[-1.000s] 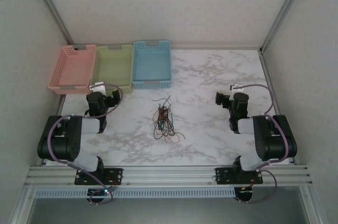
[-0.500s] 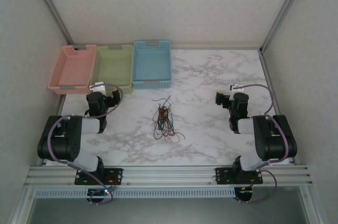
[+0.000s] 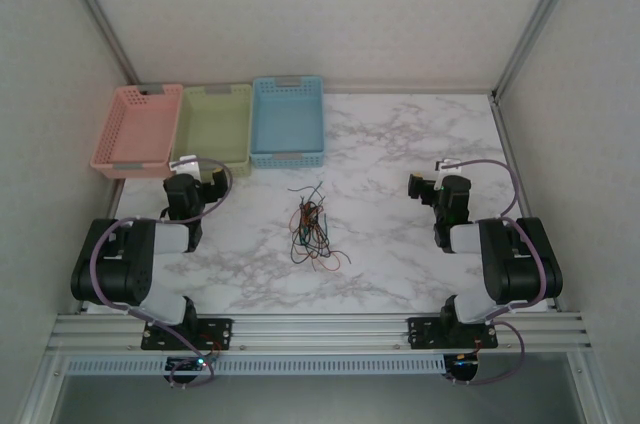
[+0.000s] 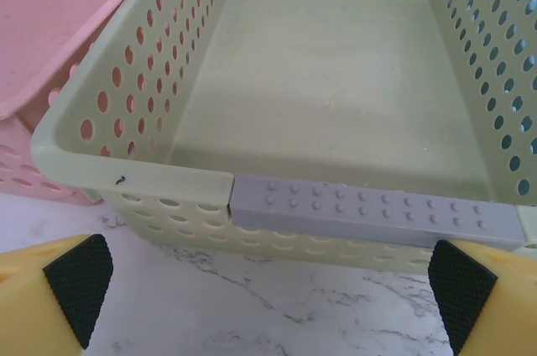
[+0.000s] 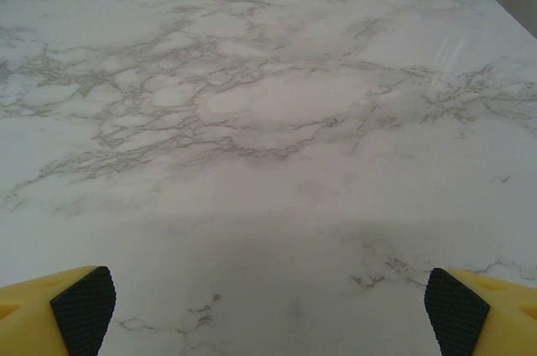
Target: Untangle the cables
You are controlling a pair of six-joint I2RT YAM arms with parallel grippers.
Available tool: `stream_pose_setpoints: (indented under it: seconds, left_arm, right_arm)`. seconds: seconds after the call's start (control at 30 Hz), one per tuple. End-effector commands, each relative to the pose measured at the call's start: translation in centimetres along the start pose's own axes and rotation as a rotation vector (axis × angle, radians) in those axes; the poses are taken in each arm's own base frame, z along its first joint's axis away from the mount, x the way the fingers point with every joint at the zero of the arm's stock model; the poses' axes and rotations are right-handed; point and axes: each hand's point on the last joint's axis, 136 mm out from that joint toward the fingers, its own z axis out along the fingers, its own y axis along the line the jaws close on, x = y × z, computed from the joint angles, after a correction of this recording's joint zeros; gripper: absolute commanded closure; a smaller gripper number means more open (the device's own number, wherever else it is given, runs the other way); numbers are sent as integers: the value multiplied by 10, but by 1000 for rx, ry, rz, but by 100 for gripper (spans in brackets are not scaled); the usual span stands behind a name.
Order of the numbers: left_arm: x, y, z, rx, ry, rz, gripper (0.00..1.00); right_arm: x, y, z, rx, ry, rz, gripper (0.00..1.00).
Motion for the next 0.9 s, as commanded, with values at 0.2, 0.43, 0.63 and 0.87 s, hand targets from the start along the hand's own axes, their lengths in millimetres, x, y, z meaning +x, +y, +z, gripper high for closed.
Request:
stream_pose_setpoints:
  seconds: [0.2,0.43,0.63,0.87]
  left_arm:
    - [-8,2,3,-18,-22,-6,0]
    - [-84,11,-42,-129,-40,-161,0]
    - [-155,20,-77,-168,-120,-315,0]
    - [-222,27,-73,-244,29,-333,0]
  right_arm:
    - [-7,0,4,-4,-17,-12,1]
    - [-12,-3,-2,15,-37,-10,1]
    - [-20,-7,-14,61,-77,-10,1]
    - [-41,-15,-30,155,79,90,1]
